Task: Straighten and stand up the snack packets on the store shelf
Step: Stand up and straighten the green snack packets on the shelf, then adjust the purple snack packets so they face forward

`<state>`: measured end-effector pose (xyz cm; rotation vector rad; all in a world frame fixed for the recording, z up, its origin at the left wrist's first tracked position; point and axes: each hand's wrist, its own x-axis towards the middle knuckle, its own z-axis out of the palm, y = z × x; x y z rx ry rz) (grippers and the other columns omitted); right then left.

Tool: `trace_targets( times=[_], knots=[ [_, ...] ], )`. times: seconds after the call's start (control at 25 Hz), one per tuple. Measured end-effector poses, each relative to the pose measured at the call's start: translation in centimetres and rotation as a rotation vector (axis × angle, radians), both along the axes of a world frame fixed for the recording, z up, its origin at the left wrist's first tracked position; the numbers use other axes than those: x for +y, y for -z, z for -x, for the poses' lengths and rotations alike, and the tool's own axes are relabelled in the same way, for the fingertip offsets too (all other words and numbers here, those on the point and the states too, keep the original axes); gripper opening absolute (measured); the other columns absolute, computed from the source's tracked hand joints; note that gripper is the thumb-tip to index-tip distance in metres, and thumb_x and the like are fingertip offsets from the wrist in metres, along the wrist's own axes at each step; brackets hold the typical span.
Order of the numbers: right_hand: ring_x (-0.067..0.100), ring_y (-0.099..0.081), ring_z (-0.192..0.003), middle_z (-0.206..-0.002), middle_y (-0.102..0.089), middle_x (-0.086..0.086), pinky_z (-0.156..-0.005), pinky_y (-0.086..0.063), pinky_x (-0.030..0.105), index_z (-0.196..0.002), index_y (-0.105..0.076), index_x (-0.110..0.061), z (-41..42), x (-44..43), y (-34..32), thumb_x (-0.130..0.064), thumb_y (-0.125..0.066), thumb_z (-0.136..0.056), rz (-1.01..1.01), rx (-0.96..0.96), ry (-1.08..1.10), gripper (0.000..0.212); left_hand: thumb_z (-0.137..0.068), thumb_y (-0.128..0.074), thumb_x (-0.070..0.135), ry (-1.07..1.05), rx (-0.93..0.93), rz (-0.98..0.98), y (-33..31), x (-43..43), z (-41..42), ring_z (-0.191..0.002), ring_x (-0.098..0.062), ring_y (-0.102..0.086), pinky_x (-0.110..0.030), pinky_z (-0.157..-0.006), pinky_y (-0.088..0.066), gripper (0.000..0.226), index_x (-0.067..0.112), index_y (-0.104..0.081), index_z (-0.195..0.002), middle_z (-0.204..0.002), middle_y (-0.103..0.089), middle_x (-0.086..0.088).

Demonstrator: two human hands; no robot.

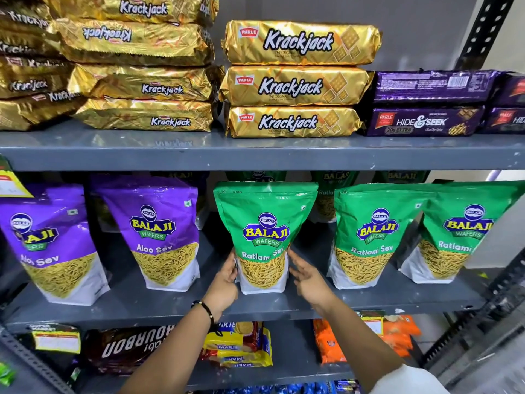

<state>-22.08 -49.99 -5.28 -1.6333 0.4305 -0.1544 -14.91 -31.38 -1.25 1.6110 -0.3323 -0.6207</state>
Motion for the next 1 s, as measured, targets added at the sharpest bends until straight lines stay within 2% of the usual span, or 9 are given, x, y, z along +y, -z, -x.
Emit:
trace_targets(
  times=[0.28, 0.36, 0.44, 0.52, 0.6, 0.68, 0.8, 0.88, 1.0],
  knots=[
    [0.013, -0.040, -0.122, -0.133, -0.042, -0.005, -0.072, -0.038, 0.010, -0.137, -0.034, -0.014, 0.1, 0.4, -0.3, 0.027, -0.021, -0.074, -0.028, -0.030, 0.068, 0.076, -0.066, -0.024, -0.037, -0.011, -0.049, 0.009, 0.8, 0.1, -0.8, -0.140, -0.023, -0.023, -0.051, -0.109, -0.025, 0.094, 0.014, -0.008, -0.143, -0.152, -0.021, -0.005],
    [0.021, -0.051, -0.104, -0.119, -0.051, 0.004, -0.065, -0.041, 0.012, -0.120, -0.051, -0.004, 0.0, 1.4, -0.4, 0.026, -0.025, -0.075, -0.089, -0.102, 0.290, 0.060, -0.067, -0.029, -0.035, -0.047, -0.096, -0.013, 1.2, 0.6, -1.5, -0.140, -0.025, -0.023, -0.048, -0.100, -0.038, 0.093, 0.016, -0.011, -0.143, -0.152, -0.021, -0.005],
    [0.021, -0.053, -0.078, -0.092, -0.060, 0.011, -0.057, -0.044, 0.010, -0.084, -0.061, -0.006, 0.1, 3.1, -0.6, 0.026, -0.031, -0.075, -0.188, -0.206, 0.503, 0.045, -0.068, -0.033, -0.032, -0.118, -0.153, -0.021, 1.5, 1.7, -2.2, -0.135, -0.030, -0.032, -0.037, -0.082, -0.043, 0.086, 0.014, -0.024, -0.140, -0.146, -0.032, -0.010],
    [0.018, -0.049, -0.063, -0.068, -0.055, 0.010, -0.049, -0.044, 0.008, -0.064, -0.056, -0.009, 0.3, 5.4, -1.0, 0.029, -0.032, -0.070, -0.237, -0.280, 0.529, 0.045, -0.068, -0.032, -0.031, -0.231, -0.233, -0.008, 1.8, 3.5, -2.8, -0.118, -0.032, -0.051, -0.024, -0.072, -0.047, 0.067, 0.007, -0.049, -0.121, -0.120, -0.056, -0.013],
    [0.012, -0.051, -0.054, -0.060, -0.053, 0.009, -0.047, -0.045, 0.010, -0.061, -0.056, -0.007, 0.1, 8.3, -1.1, 0.030, -0.032, -0.067, -0.255, -0.296, 0.439, 0.044, -0.069, -0.033, -0.029, -0.387, -0.271, 0.078, 1.7, 6.2, -3.5, -0.088, -0.020, -0.067, -0.016, -0.067, -0.051, 0.053, 0.011, -0.063, -0.086, -0.083, -0.072, 0.000],
    [0.008, -0.054, -0.052, -0.055, -0.058, 0.003, -0.048, -0.048, 0.011, -0.062, -0.058, -0.008, -0.8, 11.2, -1.2, 0.029, -0.034, -0.068, -0.275, -0.261, 0.348, 0.045, -0.071, -0.039, -0.027, -0.549, -0.242, 0.218, 1.9, 9.3, -4.5, -0.062, -0.003, -0.066, -0.013, -0.063, -0.052, 0.045, 0.011, -0.062, -0.069, -0.058, -0.072, 0.009],
    [0.015, -0.058, -0.061, -0.063, -0.064, 0.002, -0.052, -0.050, 0.011, -0.073, -0.062, -0.009, -3.4, 14.3, -1.1, 0.027, -0.038, -0.073, -0.333, -0.203, 0.238, 0.043, -0.074, -0.042, -0.024, -0.723, -0.185, 0.345, 2.3, 13.4, -6.5, -0.055, 0.006, -0.062, -0.004, -0.055, -0.047, 0.043, 0.016, -0.058, -0.071, -0.056, -0.070, 0.010],
    [0.015, -0.058, -0.071, -0.081, -0.063, 0.009, -0.053, -0.049, 0.008, -0.092, -0.061, -0.001, -5.7, 16.1, -1.2, 0.026, -0.038, -0.075, -0.374, -0.178, 0.216, 0.040, -0.074, -0.036, -0.027, -0.730, -0.130, 0.355, 2.3, 15.6, -8.6, -0.057, 0.010, -0.060, -0.003, -0.052, -0.045, 0.050, 0.018, -0.057, -0.081, -0.076, -0.064, 0.006],
    [0.012, -0.053, -0.089, -0.118, -0.048, 0.011, -0.044, -0.043, 0.007, -0.127, -0.039, 0.006, -8.3, 18.0, -1.0, 0.032, -0.032, -0.072, -0.361, -0.158, 0.236, 0.061, -0.069, -0.035, -0.031, -0.512, -0.026, 0.240, 1.8, 17.1, -10.3, -0.072, -0.003, -0.055, -0.007, -0.051, -0.042, 0.066, 0.007, -0.044, -0.123, -0.093, -0.050, 0.002]
  ],
)
